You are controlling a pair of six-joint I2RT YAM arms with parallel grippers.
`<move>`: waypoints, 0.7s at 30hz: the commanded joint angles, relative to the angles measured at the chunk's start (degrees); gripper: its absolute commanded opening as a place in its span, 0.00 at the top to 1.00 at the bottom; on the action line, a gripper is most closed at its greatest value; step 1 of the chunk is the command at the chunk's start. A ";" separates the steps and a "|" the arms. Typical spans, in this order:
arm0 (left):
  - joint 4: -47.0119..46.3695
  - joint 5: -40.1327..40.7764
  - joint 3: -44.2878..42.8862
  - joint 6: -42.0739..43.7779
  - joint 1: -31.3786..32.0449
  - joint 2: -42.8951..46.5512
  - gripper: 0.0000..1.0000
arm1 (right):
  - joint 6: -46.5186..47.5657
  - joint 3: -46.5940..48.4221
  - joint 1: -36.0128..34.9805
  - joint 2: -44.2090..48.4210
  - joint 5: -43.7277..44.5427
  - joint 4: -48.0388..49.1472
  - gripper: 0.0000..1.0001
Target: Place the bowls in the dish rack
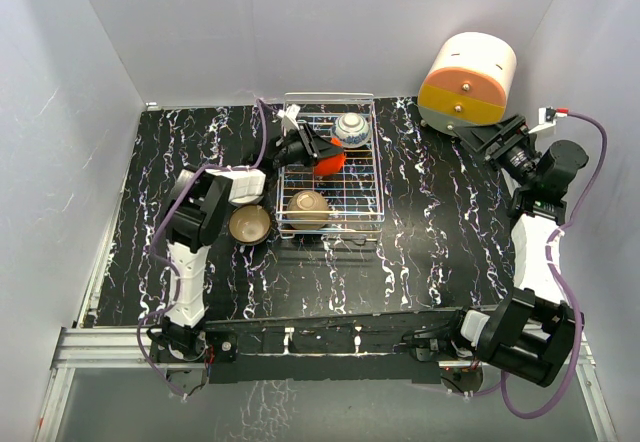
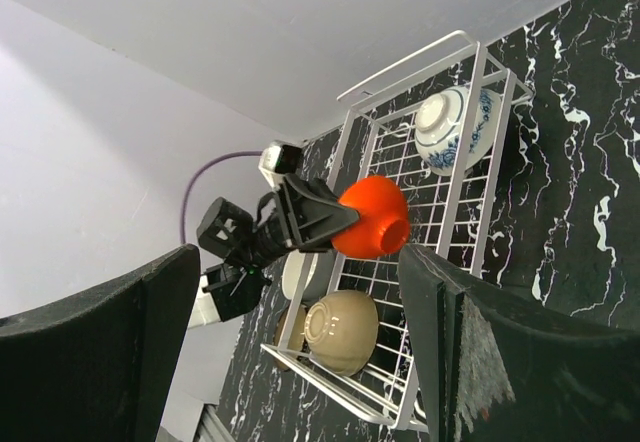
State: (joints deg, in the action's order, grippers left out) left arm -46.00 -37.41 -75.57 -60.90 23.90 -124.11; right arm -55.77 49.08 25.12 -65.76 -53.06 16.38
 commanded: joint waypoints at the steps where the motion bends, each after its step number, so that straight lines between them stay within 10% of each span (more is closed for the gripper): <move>1: 2.88 2.57 2.16 0.60 -1.17 2.12 0.91 | 0.57 -0.56 -0.08 0.35 0.79 1.49 0.17; 21: -10.76 3.05 -3.30 -14.81 0.15 1.26 1.00 | 0.64 -0.74 -0.08 0.01 1.03 1.81 0.17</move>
State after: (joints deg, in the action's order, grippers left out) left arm -50.15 -34.89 -75.29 -70.32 23.22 -122.21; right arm -55.72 47.81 25.12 -65.76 -52.40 15.94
